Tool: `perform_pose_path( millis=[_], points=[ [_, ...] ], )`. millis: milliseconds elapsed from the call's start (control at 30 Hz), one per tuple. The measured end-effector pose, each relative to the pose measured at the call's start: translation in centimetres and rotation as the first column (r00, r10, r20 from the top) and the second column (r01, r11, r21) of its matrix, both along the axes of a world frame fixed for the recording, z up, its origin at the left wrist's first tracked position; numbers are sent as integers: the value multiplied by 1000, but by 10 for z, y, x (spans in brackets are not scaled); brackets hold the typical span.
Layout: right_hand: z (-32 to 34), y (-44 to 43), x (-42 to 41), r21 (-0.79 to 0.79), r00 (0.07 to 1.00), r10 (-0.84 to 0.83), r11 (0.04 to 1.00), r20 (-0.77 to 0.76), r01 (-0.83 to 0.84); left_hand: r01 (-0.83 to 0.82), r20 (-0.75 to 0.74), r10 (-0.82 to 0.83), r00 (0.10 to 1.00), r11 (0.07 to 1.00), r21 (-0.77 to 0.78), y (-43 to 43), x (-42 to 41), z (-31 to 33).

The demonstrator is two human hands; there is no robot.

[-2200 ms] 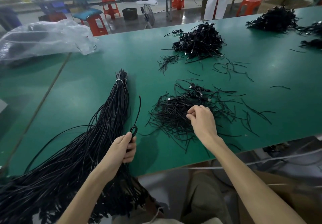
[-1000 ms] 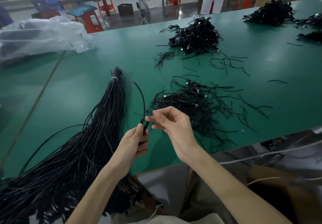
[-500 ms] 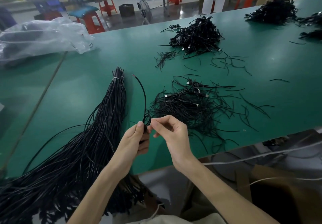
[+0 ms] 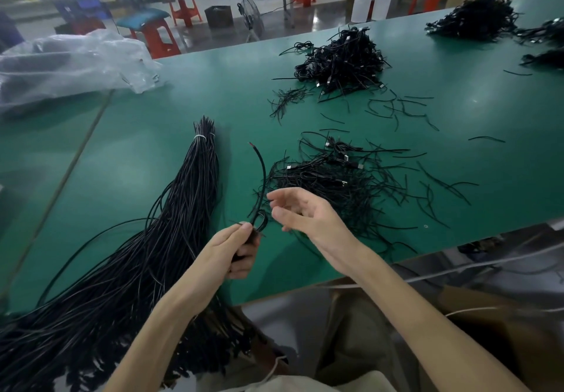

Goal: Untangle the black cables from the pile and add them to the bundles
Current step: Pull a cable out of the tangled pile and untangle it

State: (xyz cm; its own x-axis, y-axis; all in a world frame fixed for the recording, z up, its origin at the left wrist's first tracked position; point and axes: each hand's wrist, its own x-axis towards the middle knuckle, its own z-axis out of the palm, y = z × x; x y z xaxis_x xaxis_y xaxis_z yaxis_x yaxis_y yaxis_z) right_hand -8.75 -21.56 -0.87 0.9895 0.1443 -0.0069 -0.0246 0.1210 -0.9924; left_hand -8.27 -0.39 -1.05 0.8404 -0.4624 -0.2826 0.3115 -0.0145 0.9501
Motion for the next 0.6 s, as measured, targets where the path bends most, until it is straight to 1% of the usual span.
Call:
perform_pose_path(
  millis=[100, 167, 267, 333, 400, 500, 600],
  points=[
    [7, 0, 4, -58, 977, 215, 975, -2, -214, 69, -29, -70, 997, 997, -20, -1, -2, 2],
    [9, 2, 4, -95, 943, 332, 938, -24, -333, 113, 14, -113, 993, 993, 14, 0, -5, 6],
    [9, 5, 2, -100, 905, 422, 900, -41, -424, 164, 81, -171, 982, 983, 86, 2, -7, 12],
    [9, 5, 0, -107, 891, 452, 885, -41, -454, 173, 80, -181, 980, 980, 95, 3, -9, 15],
    [9, 5, -1, -165, 891, 453, 878, -20, -450, 185, 73, -193, 978, 977, 101, 3, -10, 16],
    [8, 9, -1, -261, 904, 426, 877, 34, -403, 189, 68, -196, 978, 977, 104, 4, -11, 20],
    [9, 10, -3, -281, 923, 381, 893, 57, -351, 168, 60, -174, 983, 981, 92, 5, -10, 21]
  ],
)
